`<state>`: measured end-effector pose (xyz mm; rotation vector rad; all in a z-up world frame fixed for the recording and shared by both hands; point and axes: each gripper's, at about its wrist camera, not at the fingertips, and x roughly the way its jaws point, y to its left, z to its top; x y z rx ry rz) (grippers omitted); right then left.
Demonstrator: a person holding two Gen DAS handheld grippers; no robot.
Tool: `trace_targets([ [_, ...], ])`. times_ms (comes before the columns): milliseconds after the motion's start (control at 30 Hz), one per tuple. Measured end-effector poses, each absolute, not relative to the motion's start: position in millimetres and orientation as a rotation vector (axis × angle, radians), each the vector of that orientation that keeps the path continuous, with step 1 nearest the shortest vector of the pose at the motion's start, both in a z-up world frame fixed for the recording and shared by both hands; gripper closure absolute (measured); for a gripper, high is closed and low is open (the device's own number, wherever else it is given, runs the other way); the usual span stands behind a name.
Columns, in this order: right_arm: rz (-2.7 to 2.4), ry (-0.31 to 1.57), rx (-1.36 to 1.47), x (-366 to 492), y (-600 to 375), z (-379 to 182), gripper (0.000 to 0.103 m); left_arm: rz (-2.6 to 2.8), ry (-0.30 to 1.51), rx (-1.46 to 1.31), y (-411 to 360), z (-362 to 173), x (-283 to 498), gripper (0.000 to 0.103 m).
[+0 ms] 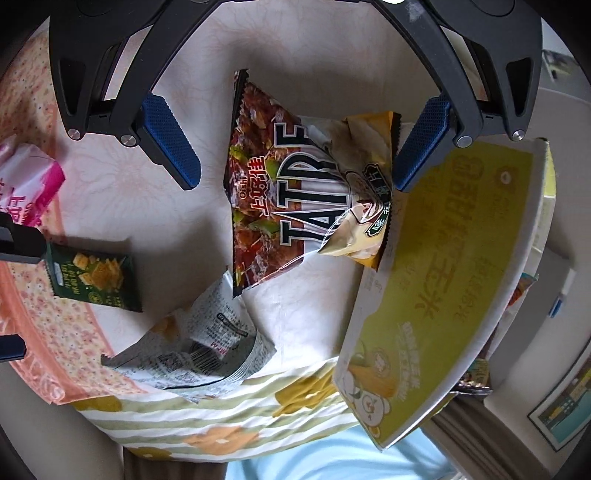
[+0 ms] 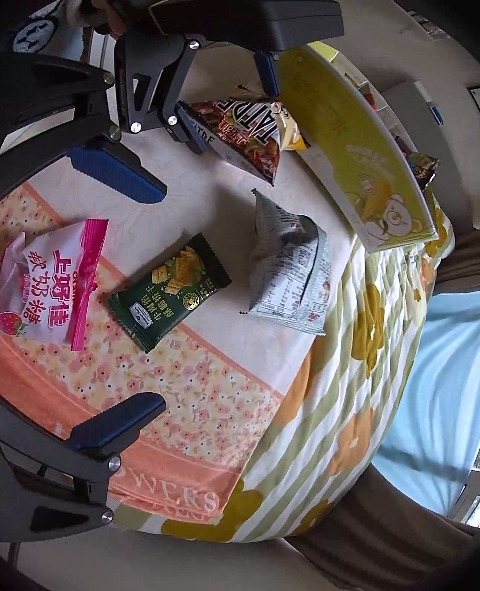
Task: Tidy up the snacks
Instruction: 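Grasp the TATRE chip bag with the left gripper while the right grasps the green cracker packet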
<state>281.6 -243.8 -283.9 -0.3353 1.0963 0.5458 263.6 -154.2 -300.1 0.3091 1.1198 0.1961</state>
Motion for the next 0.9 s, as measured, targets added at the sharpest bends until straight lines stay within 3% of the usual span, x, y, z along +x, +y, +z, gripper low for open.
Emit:
trace_targets([
  [267, 0.631, 1.143, -0.429, 297.1, -226.7, -308.0, 0.001, 0.209, 1.161, 0.28, -142.9, -318.0, 272.2, 0.001],
  [467, 0.66, 1.181, -0.489, 308.0, -226.6, -320.5, 0.001, 0.187, 1.157, 0.291, -139.1, -318.4, 271.1, 0.022],
  [633, 0.681, 1.184, -0.541, 309.4, -226.2, -326.5, 0.002, 0.158, 1.163, 0.274, -138.4, -316.6, 271.3, 0.029],
  [733, 0.678, 1.17, -0.58, 307.9, -224.9, -330.0, 0.017, 0.144, 1.164, 0.261, -136.0, -313.8, 271.1, 0.032],
  [900, 0.703, 1.19, -0.595, 309.9, -223.1, -335.3, 0.029, 0.116, 1.18, 0.189, -129.7, -309.8, 273.1, 0.033],
])
